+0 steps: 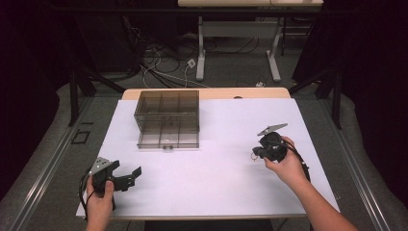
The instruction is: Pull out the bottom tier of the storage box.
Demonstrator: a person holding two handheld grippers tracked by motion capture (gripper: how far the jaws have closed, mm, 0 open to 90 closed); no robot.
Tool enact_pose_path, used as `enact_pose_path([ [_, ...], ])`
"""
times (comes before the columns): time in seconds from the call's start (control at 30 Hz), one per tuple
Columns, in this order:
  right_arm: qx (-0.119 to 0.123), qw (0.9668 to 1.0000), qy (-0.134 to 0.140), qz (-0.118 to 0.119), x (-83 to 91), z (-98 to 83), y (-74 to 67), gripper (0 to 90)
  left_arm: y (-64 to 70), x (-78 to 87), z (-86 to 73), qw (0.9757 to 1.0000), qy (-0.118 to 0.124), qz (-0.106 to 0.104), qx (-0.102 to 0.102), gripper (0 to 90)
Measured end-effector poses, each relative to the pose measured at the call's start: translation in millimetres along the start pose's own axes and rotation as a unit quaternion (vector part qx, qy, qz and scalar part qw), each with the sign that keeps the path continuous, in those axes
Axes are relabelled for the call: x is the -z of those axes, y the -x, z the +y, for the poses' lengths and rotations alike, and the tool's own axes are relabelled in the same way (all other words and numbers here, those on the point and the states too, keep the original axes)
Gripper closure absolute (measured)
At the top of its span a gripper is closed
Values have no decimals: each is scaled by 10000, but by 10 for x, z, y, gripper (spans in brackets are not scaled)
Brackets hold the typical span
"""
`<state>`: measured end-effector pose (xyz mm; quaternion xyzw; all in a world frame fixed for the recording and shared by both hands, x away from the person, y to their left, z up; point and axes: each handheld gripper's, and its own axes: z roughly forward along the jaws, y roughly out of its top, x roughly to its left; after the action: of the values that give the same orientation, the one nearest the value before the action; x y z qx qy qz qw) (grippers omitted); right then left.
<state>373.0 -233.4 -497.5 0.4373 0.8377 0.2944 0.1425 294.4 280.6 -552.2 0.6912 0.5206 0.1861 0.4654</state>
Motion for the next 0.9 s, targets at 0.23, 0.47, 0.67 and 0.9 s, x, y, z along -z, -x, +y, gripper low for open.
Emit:
enact_pose_path([
  [0.23, 169, 9998, 76, 17, 17, 144, -69, 882, -5, 0, -2, 10000, -4, 3, -2, 15],
  [0.47, 329, 9994, 88, 22, 18, 276, -151, 882, 6, -9, -3, 10000, -21, -11, -21, 16],
  [0.67, 392, 9991, 135, 54, 1, 400, -230, 882, -3, -6, -3, 10000, 3, -11, -3, 19],
  [0.9, 459, 9988, 145, 98, -10, 550, -333, 882, 4, -10, -5, 10000, -18, -15, -14, 19],
])
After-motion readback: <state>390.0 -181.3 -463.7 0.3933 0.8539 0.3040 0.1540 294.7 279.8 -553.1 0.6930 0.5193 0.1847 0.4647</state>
